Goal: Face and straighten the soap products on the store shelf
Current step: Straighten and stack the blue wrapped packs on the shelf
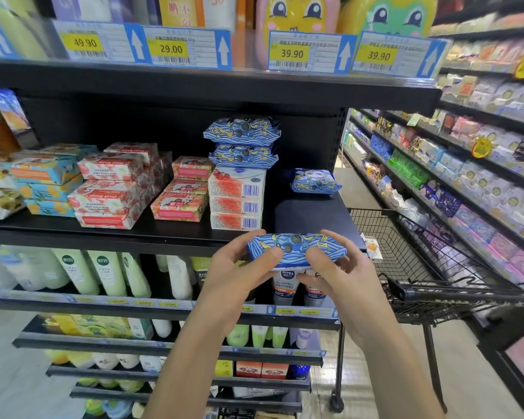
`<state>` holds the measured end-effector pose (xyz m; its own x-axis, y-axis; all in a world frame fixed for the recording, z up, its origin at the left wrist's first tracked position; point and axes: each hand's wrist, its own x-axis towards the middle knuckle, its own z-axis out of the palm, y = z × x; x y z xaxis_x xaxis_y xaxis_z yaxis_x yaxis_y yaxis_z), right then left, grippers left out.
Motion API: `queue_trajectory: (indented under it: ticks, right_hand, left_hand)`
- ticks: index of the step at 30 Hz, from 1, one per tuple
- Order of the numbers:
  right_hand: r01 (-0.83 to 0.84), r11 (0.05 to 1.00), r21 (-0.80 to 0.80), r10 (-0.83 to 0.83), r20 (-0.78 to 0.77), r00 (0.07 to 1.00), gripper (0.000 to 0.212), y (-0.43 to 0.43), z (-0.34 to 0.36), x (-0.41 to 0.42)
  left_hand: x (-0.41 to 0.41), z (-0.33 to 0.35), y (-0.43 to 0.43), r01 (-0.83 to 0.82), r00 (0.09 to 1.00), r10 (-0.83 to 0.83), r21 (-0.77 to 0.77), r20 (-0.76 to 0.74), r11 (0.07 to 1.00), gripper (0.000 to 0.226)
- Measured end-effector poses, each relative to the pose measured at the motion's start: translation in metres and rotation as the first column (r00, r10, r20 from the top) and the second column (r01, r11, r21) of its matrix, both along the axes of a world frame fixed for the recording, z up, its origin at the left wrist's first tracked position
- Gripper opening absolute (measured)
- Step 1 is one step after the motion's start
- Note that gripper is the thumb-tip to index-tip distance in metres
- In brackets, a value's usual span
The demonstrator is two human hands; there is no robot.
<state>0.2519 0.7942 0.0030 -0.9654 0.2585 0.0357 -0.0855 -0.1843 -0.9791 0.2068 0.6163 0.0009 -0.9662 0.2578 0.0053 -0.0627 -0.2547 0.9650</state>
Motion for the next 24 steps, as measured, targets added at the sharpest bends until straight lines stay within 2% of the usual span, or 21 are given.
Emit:
queue_trajectory:
  ticks: [6,10,12,14,16,18,24]
  right_hand:
    - [0.046,0.994,0.095,-0.041,-0.047,0.998,0.065,-0.002,0.000,0.000]
    - [0.067,0.993,0.098,-0.051,-0.153,0.987,0.063,-0.003,0.001,0.002]
    - [0.047,0.996,0.077,-0.029,-0.212,0.977,0.066,-0.002,0.001,0.003]
    - [0.026,0.997,0.075,-0.007,-0.243,0.970,0.066,0.001,0.000,0.003]
    - [0.016,0.996,0.089,0.009,-0.271,0.963,0.065,0.003,-0.002,0.002]
    - [0.010,0.994,0.112,0.024,-0.296,0.955,0.064,0.004,-0.004,0.001]
    - [-0.017,0.964,0.264,0.104,-0.320,0.942,0.073,0.009,-0.012,-0.004]
  left_hand:
    - [0.000,-0.003,0.000,-0.015,0.999,0.013,-0.035,-0.049,0.999,0.053]
    - [0.000,-0.001,-0.004,0.044,0.997,-0.043,0.017,-0.062,0.999,0.088]
    - [-0.001,0.001,-0.005,0.066,0.997,-0.065,0.046,-0.028,0.997,0.098]
    - [-0.002,0.004,-0.007,0.078,0.996,-0.080,0.062,0.031,0.995,0.087]
    - [-0.003,0.008,-0.008,0.115,0.992,-0.117,0.031,0.045,0.993,0.063]
    - [-0.002,0.009,-0.007,0.135,0.989,-0.136,0.023,0.054,0.991,0.049]
    - [-0.006,0.002,-0.004,0.108,0.994,-0.108,0.003,0.014,0.994,0.033]
